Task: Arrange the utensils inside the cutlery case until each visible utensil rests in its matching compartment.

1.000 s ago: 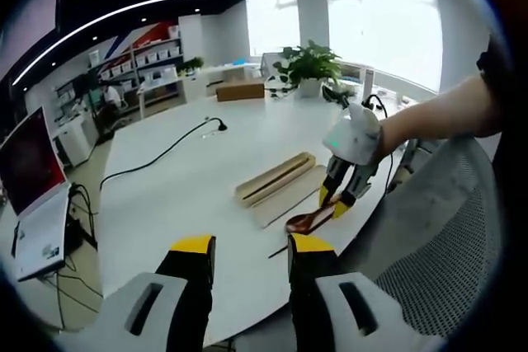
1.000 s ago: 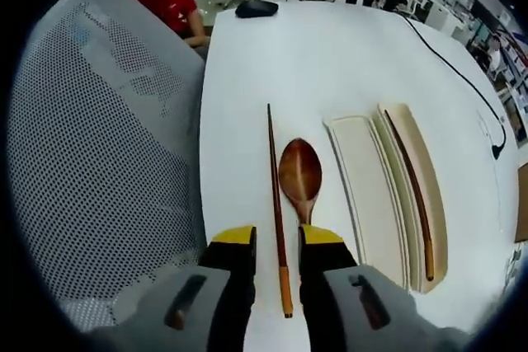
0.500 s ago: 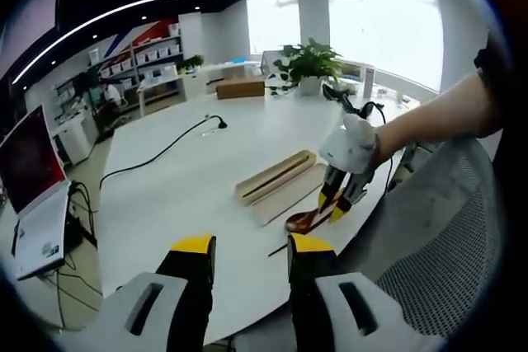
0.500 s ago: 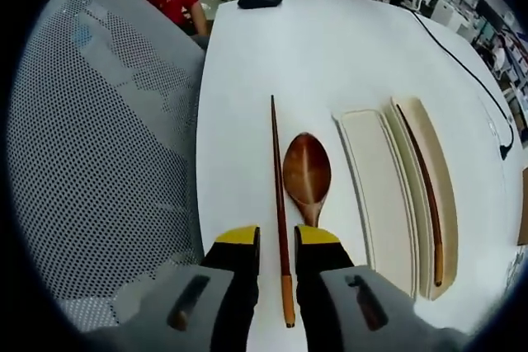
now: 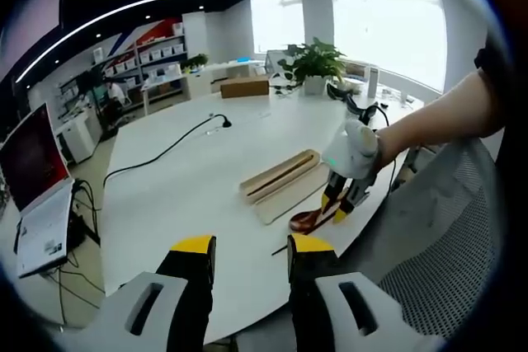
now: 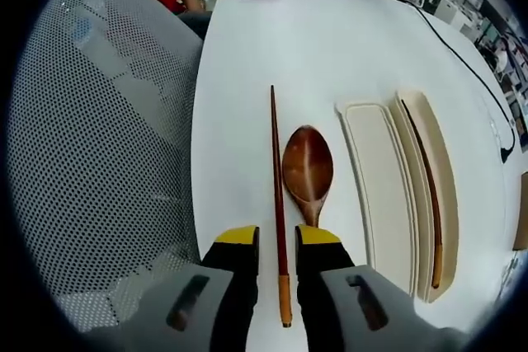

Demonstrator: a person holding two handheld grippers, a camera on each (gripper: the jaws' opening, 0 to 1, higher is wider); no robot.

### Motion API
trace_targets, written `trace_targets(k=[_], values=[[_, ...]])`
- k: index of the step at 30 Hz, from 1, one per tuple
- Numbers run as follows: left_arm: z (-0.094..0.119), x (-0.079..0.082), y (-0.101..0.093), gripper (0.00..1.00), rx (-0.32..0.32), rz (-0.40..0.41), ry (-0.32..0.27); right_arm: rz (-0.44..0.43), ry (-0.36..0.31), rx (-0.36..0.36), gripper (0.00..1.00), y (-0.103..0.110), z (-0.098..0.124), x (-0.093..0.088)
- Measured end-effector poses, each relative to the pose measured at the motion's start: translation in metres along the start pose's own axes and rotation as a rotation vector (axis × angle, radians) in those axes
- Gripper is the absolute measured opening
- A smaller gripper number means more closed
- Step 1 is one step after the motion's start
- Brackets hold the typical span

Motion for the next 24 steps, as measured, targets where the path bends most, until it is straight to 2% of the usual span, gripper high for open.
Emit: trace_targets(k=[7,11,15,21,24], values=[[-0.0003,-0.0002,-0.0005,0.35,-0.003,-0.002,0.007,0.021,0.013,0.015,0.14,0.0033,-0.0033,-0.0001],[0.0023,0.0026,0.0013,0.36,-0.007,0.028,-0.031,0.02,0.022,0.011,0.14,0.0033,-0.003,-0.0006],[0.0005,0.0014,0.0003,0.35,-0.006,0.013,-0.016,0.018,0.023,0.01,0.14,0.003,-0.0033,-0.0003],[0.0014,0.0019,-0.0002,0.35,-0.009,0.013,-0.023,0.012,0.021,-0.001,0.15,0.0025,-0.0021,-0.0003],[0.0004,0.001,-0.0007,0.35,-0.012,0.009,-0.012,0.034,0.016,0.005,0.1,0.0026,-0.0028,0.0]])
Point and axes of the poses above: the point that each gripper's makers call its tool centre point, and the gripper's own axes: z roughly backward along the fingers, y roughly to its left, x roughly out of its top, the point moved 10 cm from there along z, roughly backward along the fingers, and after that the axes turned 12 degrees about z, right-handed, at the moved point
